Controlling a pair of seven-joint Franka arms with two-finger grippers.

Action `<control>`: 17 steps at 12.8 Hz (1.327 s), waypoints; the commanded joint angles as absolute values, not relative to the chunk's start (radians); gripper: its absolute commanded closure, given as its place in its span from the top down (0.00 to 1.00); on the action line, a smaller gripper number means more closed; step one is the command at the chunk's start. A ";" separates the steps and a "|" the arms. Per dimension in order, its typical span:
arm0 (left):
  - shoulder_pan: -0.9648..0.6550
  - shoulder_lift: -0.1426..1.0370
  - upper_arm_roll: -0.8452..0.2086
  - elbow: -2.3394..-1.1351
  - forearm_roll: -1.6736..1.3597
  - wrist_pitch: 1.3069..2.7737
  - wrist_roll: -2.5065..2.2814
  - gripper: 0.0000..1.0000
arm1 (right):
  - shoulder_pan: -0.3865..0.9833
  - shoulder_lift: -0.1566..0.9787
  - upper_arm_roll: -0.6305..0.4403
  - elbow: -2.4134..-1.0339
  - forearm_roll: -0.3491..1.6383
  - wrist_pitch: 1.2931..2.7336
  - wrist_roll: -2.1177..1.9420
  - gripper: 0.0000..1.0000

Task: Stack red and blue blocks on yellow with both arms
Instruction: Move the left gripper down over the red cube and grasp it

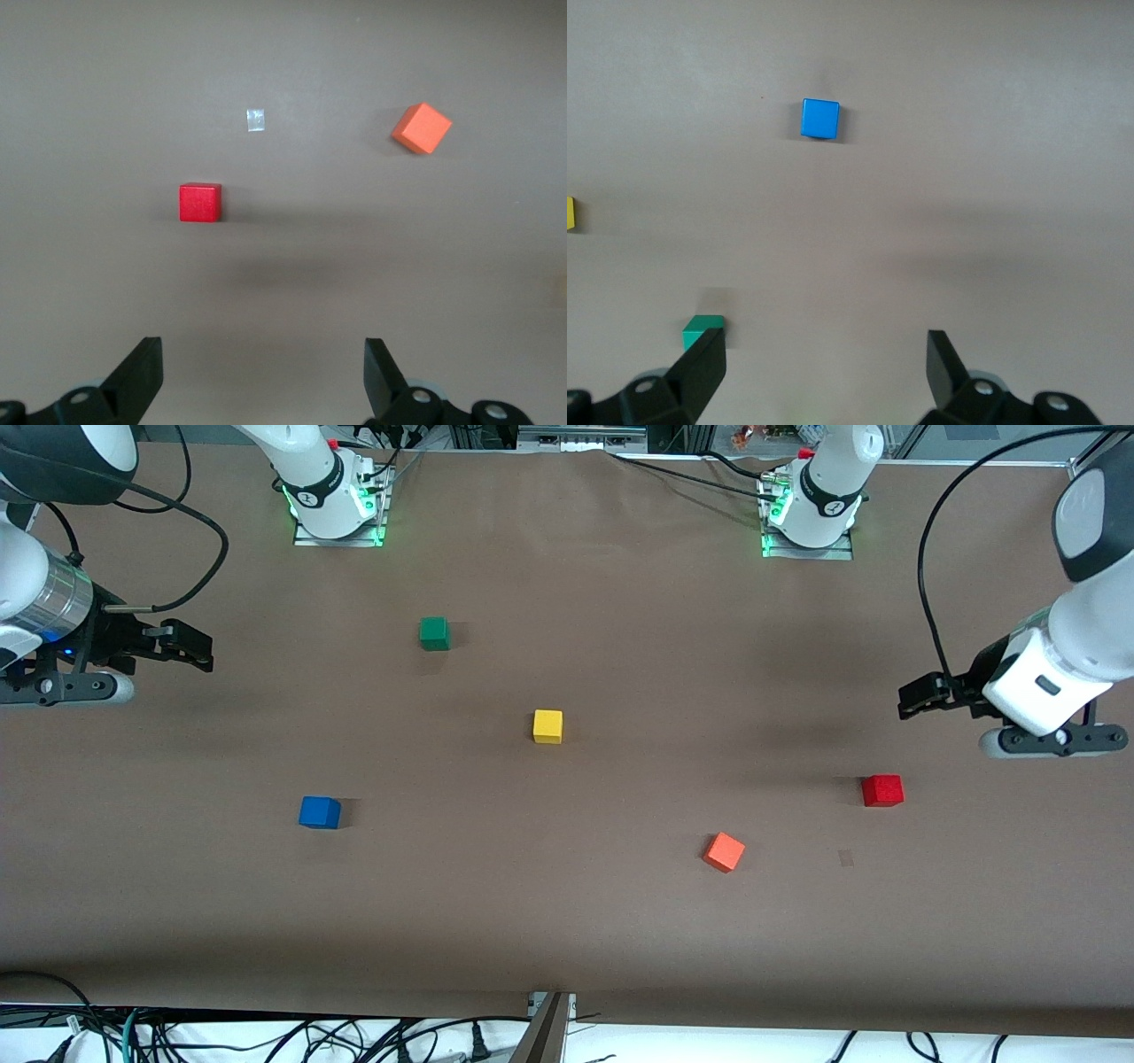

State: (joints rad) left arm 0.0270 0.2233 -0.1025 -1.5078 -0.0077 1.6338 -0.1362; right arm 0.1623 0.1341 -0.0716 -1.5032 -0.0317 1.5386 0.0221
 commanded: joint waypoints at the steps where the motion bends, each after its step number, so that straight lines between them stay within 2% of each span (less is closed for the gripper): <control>1: 0.078 0.320 -0.103 -1.482 0.009 1.644 -0.109 1.00 | 0.153 0.140 -0.077 -1.482 -0.046 1.520 -0.005 1.00; 4: 0.113 0.418 -0.100 -1.491 0.011 1.718 -0.043 1.00 | 0.155 0.140 -0.078 -1.482 -0.064 1.516 -0.005 1.00; 6: 0.138 0.488 -0.100 -1.525 0.037 1.825 -0.034 1.00 | 0.155 0.138 -0.077 -1.482 -0.060 1.516 -0.005 1.00; 13: 0.176 0.495 -0.101 -1.888 0.100 2.374 0.006 1.00 | 0.158 0.143 -0.077 -1.482 -0.064 1.520 -0.002 1.00; 17: 0.189 0.502 -0.101 -1.969 0.100 2.494 0.031 1.00 | 0.153 0.144 -0.078 -1.482 -0.055 1.522 -0.003 1.00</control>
